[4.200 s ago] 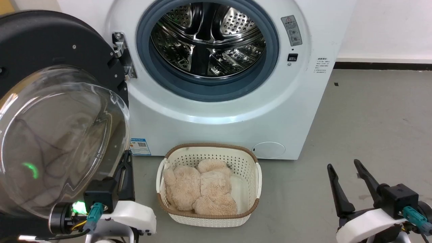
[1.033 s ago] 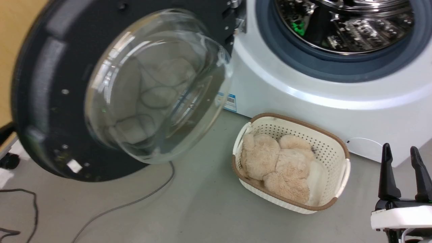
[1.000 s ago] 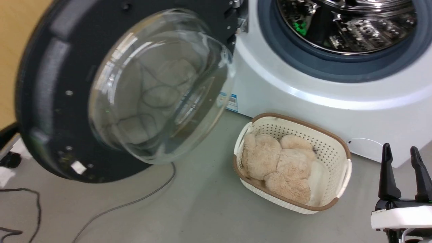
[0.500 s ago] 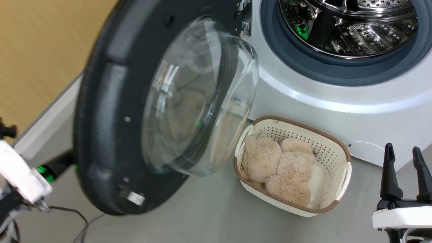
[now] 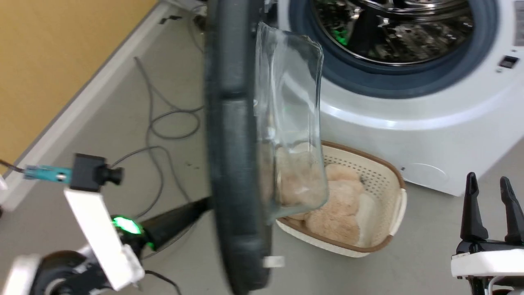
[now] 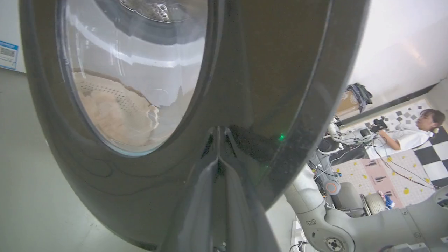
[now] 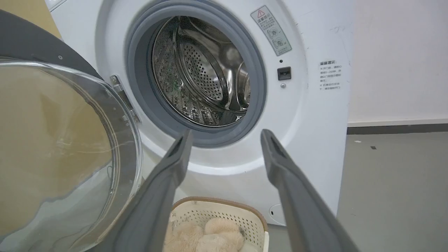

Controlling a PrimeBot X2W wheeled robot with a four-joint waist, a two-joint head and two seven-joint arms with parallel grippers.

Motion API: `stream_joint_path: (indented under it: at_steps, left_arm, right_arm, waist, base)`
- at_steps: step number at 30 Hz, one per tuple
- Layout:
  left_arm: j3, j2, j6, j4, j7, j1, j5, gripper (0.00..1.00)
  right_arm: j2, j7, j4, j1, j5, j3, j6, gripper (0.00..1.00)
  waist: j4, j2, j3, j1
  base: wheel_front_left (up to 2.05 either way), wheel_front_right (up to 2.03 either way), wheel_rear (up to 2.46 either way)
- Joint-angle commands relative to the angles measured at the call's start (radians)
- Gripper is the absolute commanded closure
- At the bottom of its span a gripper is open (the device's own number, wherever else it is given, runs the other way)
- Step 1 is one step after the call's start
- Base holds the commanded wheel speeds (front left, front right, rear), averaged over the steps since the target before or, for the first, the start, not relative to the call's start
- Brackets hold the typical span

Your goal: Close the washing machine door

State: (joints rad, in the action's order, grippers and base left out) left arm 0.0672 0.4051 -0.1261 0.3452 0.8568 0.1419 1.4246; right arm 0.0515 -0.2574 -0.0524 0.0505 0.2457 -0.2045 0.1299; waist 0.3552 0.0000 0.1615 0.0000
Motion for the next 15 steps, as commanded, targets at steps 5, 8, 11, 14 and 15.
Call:
stream_joint_path:
  at_steps: [5,8,11,14,15]
  left_arm:
    - [0.063,-0.028,-0.005,0.051,-0.054,-0.003,-0.025,1.0]
    - [0.117,-0.053,-0.005,0.053,-0.092,0.001,-0.031,1.0]
    - [0.173,-0.068,-0.005,0.031,-0.132,0.019,-0.052,1.0]
    - [0.231,-0.104,-0.005,-0.005,-0.202,0.049,-0.063,1.0]
    - [0.25,-0.113,-0.005,-0.019,-0.223,0.063,-0.066,1.0]
  right_arm:
    - [-0.001,-0.004,0.003,0.017,-0.002,0.005,0.001,0.0]
    - [-0.001,-0.004,0.001,0.016,0.002,0.007,0.001,0.0]
    - [-0.001,-0.004,0.002,0.02,0.003,0.01,0.001,0.0]
    - [-0.001,-0.004,0.003,0.028,0.004,0.011,0.001,0.0]
    - [-0.001,-0.004,0.004,0.031,0.003,0.012,0.001,0.0]
  waist:
    - [-0.082,0.0,-0.003,0.0]
    - [-0.126,0.0,0.002,0.0]
    - [-0.17,0.0,0.012,0.0]
    - [-0.214,0.0,0.024,0.0]
    - [-0.228,0.0,0.028,0.0]
  base:
    - [0.0,0.0,0.0]
    - [0.0,0.0,0.0]
    - [0.0,0.0,0.0]
    - [0.0,0.0,0.0]
    - [0.0,0.0,0.0]
